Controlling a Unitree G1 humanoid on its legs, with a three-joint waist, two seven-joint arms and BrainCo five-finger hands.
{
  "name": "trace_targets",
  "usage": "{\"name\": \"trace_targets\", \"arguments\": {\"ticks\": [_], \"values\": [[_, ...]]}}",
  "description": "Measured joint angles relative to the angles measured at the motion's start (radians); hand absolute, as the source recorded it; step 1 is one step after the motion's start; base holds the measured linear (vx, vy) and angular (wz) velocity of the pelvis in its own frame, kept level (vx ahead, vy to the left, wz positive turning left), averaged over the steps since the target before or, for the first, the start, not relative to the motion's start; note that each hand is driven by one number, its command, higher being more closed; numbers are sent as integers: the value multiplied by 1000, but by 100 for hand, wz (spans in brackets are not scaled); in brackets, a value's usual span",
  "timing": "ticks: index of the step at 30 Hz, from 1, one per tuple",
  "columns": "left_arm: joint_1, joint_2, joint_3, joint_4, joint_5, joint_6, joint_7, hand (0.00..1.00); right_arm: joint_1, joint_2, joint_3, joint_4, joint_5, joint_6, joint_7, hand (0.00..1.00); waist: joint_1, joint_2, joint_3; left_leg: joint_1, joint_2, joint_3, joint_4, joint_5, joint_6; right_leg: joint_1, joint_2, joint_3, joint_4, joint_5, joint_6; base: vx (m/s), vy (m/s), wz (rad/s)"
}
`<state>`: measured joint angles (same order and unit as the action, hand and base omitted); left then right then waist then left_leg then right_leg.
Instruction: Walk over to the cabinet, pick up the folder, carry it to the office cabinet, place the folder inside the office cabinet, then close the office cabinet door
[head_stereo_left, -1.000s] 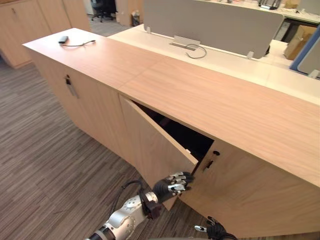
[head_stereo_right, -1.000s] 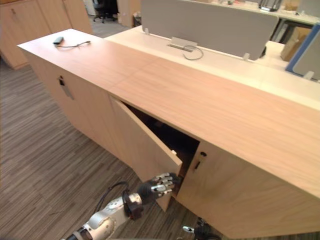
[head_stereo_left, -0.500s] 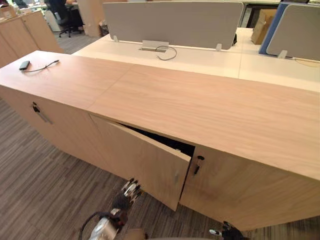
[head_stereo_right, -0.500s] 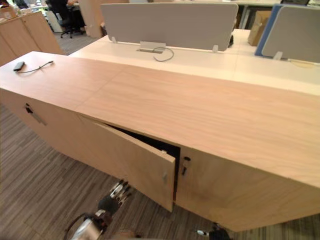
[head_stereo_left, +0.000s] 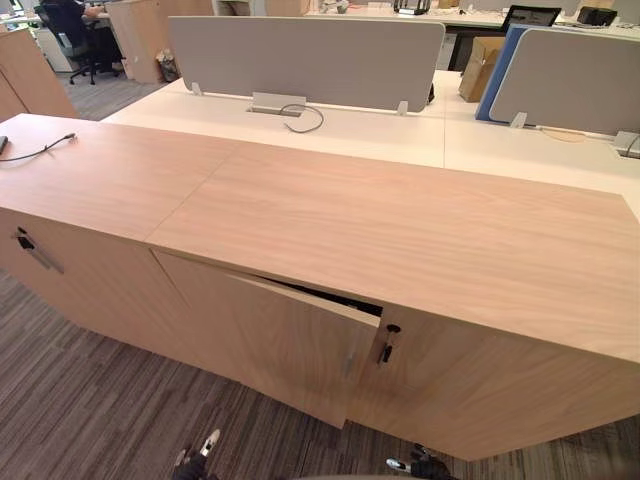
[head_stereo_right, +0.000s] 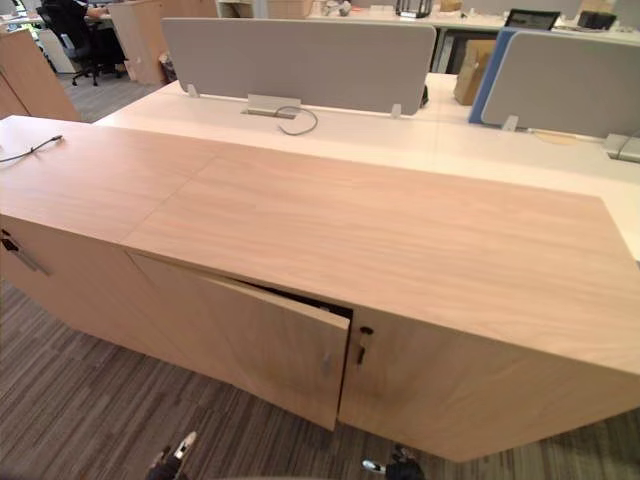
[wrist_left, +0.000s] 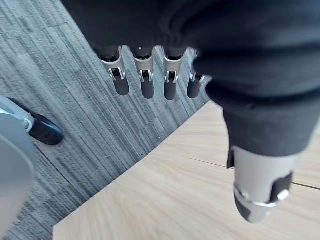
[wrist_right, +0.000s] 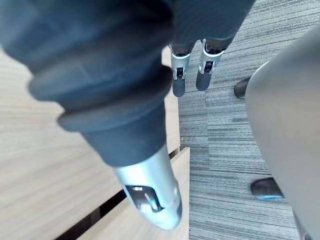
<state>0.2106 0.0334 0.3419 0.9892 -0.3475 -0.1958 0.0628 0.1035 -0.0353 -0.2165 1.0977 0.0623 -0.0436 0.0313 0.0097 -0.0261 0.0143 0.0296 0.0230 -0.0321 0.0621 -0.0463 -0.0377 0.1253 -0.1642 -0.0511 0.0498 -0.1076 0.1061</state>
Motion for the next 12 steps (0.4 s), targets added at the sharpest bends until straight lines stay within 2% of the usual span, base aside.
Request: {"name": "trace_targets", "arguments": {"ticks": [7, 12], "values": [[8, -10, 53, 62, 25, 14, -72, 0, 6, 0, -39, 7, 0, 0, 7, 0, 2, -4, 1, 49, 20, 33, -82, 30, -4, -8, 18, 0, 0, 18, -6, 5, -18, -14], [8, -10, 78, 83, 24, 29, -81, 0, 6, 3, -40, 7, 0, 0, 9, 0, -1, -11, 1, 61, 15, 46, -134, 62, -2, -26, 13, 0, -7, 26, -4, -56, 21, -8]]}}
